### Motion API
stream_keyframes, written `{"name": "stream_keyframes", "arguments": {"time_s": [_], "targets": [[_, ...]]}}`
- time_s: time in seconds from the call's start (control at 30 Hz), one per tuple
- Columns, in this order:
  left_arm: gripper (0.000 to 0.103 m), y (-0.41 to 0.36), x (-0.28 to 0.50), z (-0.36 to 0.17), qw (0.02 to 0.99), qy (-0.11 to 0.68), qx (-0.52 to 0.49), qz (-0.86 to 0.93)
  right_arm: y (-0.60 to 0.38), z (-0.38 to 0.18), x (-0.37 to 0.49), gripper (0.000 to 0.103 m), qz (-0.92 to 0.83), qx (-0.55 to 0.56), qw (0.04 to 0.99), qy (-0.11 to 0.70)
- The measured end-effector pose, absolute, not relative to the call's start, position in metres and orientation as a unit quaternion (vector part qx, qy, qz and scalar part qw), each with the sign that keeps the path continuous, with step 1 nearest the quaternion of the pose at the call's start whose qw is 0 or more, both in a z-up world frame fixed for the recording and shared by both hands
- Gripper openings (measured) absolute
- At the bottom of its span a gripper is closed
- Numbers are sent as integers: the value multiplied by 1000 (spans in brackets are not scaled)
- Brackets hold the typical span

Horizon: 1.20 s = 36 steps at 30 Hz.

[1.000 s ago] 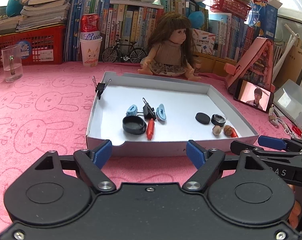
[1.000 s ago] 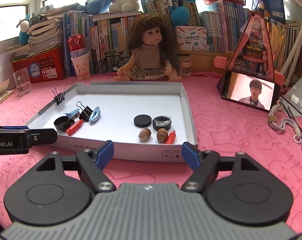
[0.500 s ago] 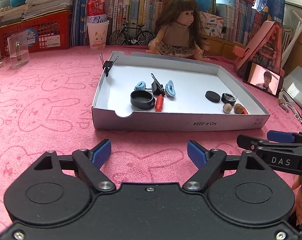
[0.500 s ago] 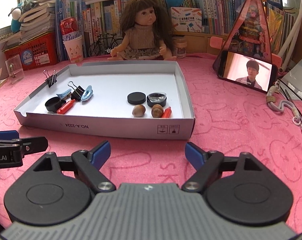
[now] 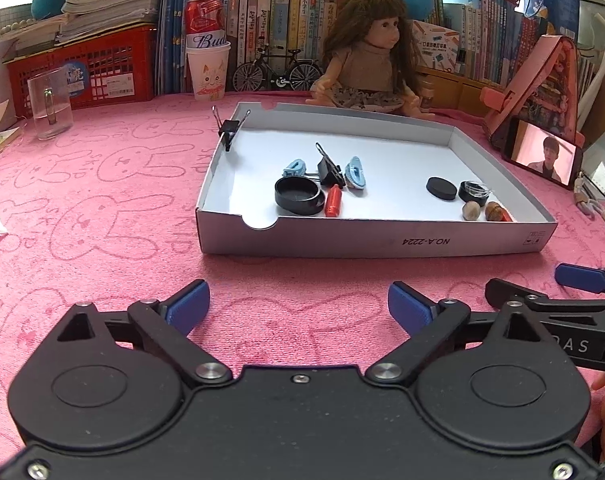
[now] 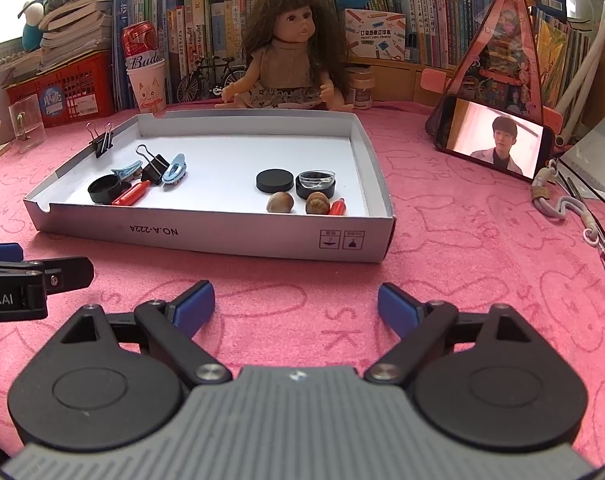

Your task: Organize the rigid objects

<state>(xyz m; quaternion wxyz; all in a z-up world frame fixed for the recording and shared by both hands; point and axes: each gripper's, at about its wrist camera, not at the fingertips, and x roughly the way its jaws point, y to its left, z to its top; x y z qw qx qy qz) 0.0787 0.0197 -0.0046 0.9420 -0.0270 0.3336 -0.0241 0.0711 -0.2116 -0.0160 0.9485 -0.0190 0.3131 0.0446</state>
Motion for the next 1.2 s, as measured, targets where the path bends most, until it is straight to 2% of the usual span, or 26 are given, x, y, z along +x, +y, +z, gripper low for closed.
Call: {"name": "stream_keyframes", "arguments": {"time_s": [0.33, 1.2], "targets": [[103, 16, 81, -10, 943, 331, -7, -24, -212, -18, 71, 103, 40, -18, 950, 309], [103, 14, 78, -13, 948, 318, 6, -15, -212, -19, 70, 103, 40, -19, 950, 309]]}}
